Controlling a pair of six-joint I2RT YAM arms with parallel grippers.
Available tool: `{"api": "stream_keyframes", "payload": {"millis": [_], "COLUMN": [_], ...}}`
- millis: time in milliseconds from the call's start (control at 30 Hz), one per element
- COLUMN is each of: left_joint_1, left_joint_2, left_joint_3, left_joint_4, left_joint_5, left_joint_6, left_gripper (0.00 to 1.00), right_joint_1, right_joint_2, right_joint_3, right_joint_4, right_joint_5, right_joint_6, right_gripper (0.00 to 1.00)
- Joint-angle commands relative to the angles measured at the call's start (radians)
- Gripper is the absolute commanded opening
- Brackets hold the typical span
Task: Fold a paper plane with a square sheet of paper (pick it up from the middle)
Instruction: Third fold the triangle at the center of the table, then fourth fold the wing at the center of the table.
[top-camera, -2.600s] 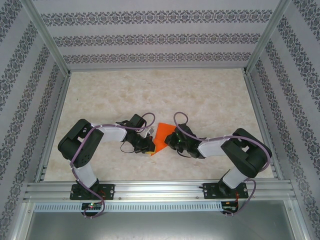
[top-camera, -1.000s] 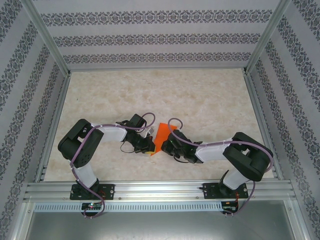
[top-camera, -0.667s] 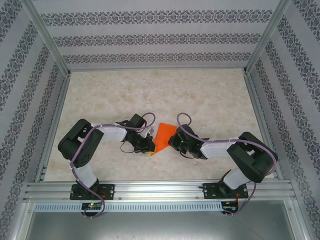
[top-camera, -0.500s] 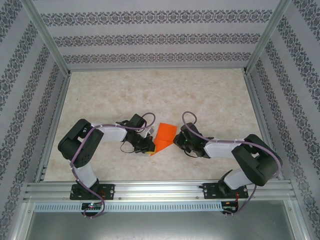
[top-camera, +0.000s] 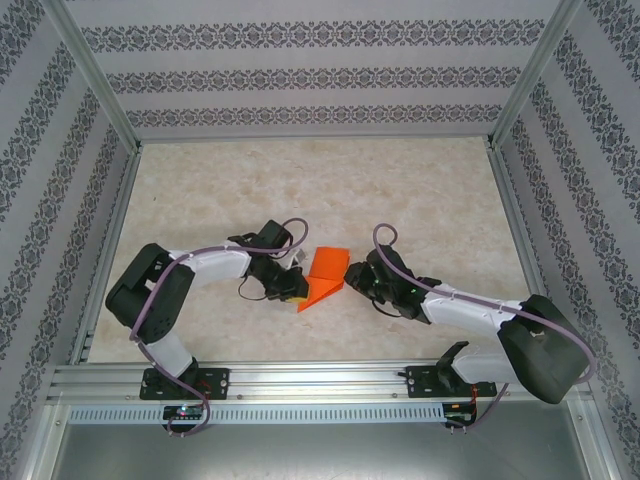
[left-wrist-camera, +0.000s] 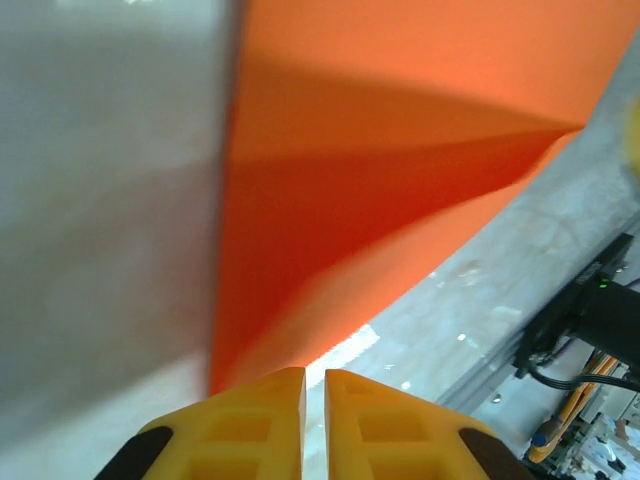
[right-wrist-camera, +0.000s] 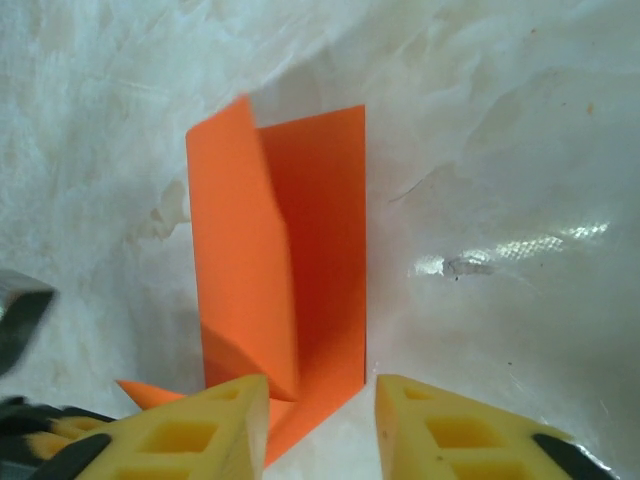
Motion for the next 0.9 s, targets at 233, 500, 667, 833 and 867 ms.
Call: {"api": "stream_keyframes", "payload": {"millis": [233,500,667,833,867], "left_joint_1": [0.034,0.033,0.034,0.034,0.034], "left_joint_2": [0.021,0.065,0.089,0.111,0.117], "left_joint_3": [0.126,0.135,0.143,0.148,0.149], "left_joint_4": [-0.105,-0.083,-0.073,-0.07,-0.068], "left_joint_5": [-0.044,-0.048,-0.063,-0.085,-0.084], "left_joint_6": [0.081,0.091,0.095,0.101,0.104], "left_gripper": [0.15,0.14,0.14,0.14,0.14], "right_joint_1": [0.07,0.076,0.076,0.076,0.076], "right_joint_2": [0.039,0.155,0.224,0.253,0.257], "right_joint_3": [-0.016,0.038,0.084,0.111,0.116], "right_joint_4": [0.098,0.192,0.219,0.217,0.217], "right_joint_5": [0.014,-0.057,-0.1,-0.12,-0.128], "right_joint_6": [0.03,-0.004,-0.041,-0.077,-0.086], "right_gripper": [0.49,0.51,0.5,0.49,0.49]}}
